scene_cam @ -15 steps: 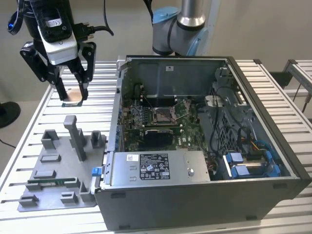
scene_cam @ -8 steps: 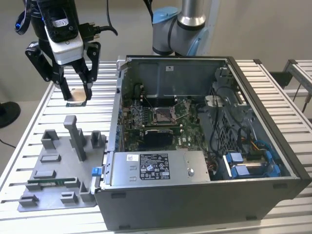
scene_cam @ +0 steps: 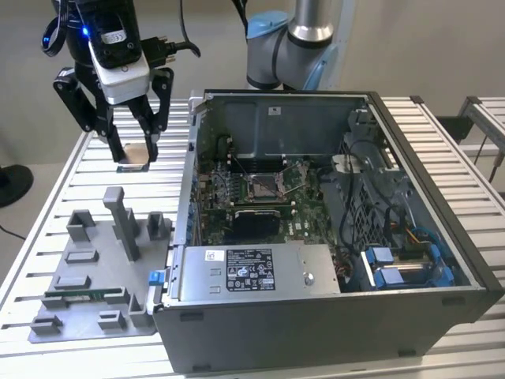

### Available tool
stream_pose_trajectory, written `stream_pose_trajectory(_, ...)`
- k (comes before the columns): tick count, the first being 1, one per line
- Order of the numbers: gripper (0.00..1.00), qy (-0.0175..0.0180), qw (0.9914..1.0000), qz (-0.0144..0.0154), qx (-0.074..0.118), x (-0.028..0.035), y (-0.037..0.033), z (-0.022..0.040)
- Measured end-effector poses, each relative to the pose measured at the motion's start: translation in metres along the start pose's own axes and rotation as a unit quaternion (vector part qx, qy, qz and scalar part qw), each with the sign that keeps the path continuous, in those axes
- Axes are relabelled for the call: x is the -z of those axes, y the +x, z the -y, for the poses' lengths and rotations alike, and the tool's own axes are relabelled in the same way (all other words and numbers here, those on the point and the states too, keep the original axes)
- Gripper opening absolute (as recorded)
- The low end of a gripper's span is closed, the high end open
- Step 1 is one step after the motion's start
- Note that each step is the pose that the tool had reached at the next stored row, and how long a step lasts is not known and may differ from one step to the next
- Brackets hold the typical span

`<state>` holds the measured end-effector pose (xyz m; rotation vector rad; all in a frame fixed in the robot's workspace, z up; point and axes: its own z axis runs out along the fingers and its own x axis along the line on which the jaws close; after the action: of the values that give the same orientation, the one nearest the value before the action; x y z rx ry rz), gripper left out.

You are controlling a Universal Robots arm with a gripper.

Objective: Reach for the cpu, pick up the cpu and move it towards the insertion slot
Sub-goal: 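Pick up the cpu and move it towards the insertion slot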

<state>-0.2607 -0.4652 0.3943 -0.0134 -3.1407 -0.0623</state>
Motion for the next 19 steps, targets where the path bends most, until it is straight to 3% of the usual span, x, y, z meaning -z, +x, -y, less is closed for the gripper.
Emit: stream_pose_trajectory(19,0.00,0.0000,1.00000,0.0000,0.000,0.0000,-0.0307,-0.0004)
